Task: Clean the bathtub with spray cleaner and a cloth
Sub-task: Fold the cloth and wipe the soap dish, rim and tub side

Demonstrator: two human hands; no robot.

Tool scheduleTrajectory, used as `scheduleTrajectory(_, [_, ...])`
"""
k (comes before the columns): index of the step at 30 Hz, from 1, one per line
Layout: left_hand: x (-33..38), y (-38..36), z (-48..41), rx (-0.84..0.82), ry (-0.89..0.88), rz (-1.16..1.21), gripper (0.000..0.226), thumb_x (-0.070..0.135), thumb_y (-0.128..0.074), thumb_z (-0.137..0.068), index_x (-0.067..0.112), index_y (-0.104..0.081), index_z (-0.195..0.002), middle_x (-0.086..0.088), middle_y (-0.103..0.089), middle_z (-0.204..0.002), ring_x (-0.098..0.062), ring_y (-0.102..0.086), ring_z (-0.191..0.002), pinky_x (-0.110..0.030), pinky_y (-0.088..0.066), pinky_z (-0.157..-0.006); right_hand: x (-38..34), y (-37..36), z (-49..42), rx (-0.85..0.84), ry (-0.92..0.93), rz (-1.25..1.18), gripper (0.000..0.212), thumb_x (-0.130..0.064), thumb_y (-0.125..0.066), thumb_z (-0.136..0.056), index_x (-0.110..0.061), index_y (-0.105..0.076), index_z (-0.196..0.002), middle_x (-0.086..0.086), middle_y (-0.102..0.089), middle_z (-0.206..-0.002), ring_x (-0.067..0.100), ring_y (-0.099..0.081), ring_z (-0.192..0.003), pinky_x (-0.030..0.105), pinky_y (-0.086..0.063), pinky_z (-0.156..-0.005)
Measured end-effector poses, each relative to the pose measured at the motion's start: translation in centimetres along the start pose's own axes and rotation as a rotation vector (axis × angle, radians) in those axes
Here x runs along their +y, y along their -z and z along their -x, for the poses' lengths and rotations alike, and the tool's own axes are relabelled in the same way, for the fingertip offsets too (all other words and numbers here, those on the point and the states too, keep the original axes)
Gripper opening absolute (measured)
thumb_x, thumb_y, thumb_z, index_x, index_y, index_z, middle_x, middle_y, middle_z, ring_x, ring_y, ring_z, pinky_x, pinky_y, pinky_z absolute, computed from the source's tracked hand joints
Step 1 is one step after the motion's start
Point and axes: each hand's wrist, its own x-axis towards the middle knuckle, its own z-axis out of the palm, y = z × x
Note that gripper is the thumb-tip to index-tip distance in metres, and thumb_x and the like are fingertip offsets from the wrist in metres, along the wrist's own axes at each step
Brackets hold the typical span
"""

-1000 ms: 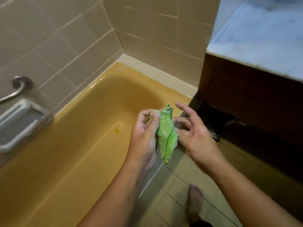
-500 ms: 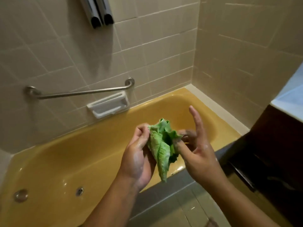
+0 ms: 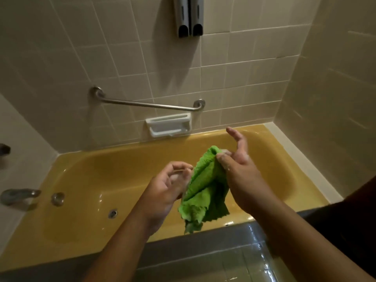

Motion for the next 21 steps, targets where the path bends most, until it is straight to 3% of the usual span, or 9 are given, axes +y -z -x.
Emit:
scheduleTrajectory(2, [0.2,-1.2,0.3,0.002,-0.057,-0.301,0.034,0.041,-0.080,-0.087,0.032,-0.067,-0.117,0.005,-0.076,-0.110,-0.014,-0.072,-0.104,-0.035,-0.060,-0.084,-0.4,-0.2,-0.1,-0.028,0.001,0.052,0.061,-0.011,-0.047,-0.109,-0.055,-0.030,-0.148,0.018,-0.062,-0.103,0.027,-0.063,-0.093,0.047,-0.059,-0.091])
scheduleTrajectory(4, [0.2,-2.4,0.6,0.076,-0.092,-0.498,0.018,0.035,-0.075,-0.094,0.036,-0.070,-0.111,0.010,-0.076,-0.102,-0.007,-0.072,-0.097,-0.038,-0.062,-0.083,-0.6,0.2,-0.5,-0.054,-0.002,0.053,0.060,-0.010,-0.047,-0.109,-0.052,-0.032,-0.148,0.022,-0.059,-0.106,0.027,-0.063,-0.095,0.043,-0.060,-0.088])
scheduleTrajectory(7, [-0.1,-3.7,0.5,0.156,-0.086,-0.559,0.004,0.030,-0.068,-0.100,0.030,-0.072,-0.100,0.012,-0.077,-0.092,-0.004,-0.072,-0.088,-0.038,-0.060,-0.081,-0.7,1.8,-1.1,-0.161,-0.038,-0.010,0.054,-0.011,-0.048,-0.109,-0.050,-0.040,-0.147,0.011,-0.058,-0.101,0.027,-0.063,-0.093,0.036,-0.059,-0.082])
scheduleTrajectory(11, [-0.1,-4.6,-0.6,0.232,-0.091,-0.517,0.018,0.017,-0.062,-0.103,0.027,-0.070,-0.090,0.001,-0.075,-0.088,-0.015,-0.068,-0.086,-0.047,-0.056,-0.083,-1.7,5.4,-1.9,-0.430,-0.033,0.213,0.047,-0.031,-0.060,-0.103,-0.054,-0.047,-0.142,0.001,-0.069,-0.118,0.019,-0.073,-0.105,0.041,-0.062,-0.090])
scheduleTrajectory(13, [0.4,-5.8,-1.3,0.319,-0.127,-0.503,0.021,0.020,-0.059,-0.105,0.026,-0.070,-0.088,-0.003,-0.073,-0.086,-0.020,-0.066,-0.081,-0.052,-0.057,-0.079,-2.4,7.4,-2.4,-0.549,-0.022,0.366,0.062,-0.044,-0.069,-0.093,-0.056,-0.040,-0.146,-0.003,-0.066,-0.124,0.017,-0.070,-0.109,0.038,-0.062,-0.091])
scheduleTrajectory(16, [0.9,-8.9,-1.9,0.383,-0.175,-0.463,0.022,0.027,-0.057,-0.106,0.023,-0.067,-0.088,-0.005,-0.070,-0.079,-0.022,-0.063,-0.071,-0.044,-0.053,-0.070,-2.4,10.4,-2.7,-0.620,-0.002,0.468,0.075,-0.039,-0.073,-0.090,-0.050,-0.034,-0.153,-0.008,-0.063,-0.129,0.012,-0.070,-0.111,0.036,-0.063,-0.089])
scheduleTrajectory(19, [0.6,-10.8,-2.1,0.438,-0.207,-0.601,0.021,0.039,-0.060,-0.104,0.025,-0.067,-0.090,-0.006,-0.072,-0.087,-0.030,-0.067,-0.079,-0.045,-0.055,-0.071,-1.2,12.9,-2.6,-0.619,0.045,0.440,0.064,-0.027,-0.065,-0.100,-0.047,-0.036,-0.153,-0.012,-0.064,-0.128,0.012,-0.068,-0.115,0.036,-0.063,-0.088])
scheduleTrajectory(21, [0.2,-11.4,-1.4,0.489,-0.215,-0.703,0.028,0.051,-0.060,-0.100,0.025,-0.067,-0.091,0.001,-0.072,-0.085,-0.021,-0.067,-0.080,-0.040,-0.052,-0.070,-0.6,13.7,-2.2,-0.583,0.043,0.301,0.053,-0.019,-0.057,-0.105,-0.042,-0.041,-0.150,-0.018,-0.070,-0.116,0.010,-0.072,-0.107,0.032,-0.063,-0.080])
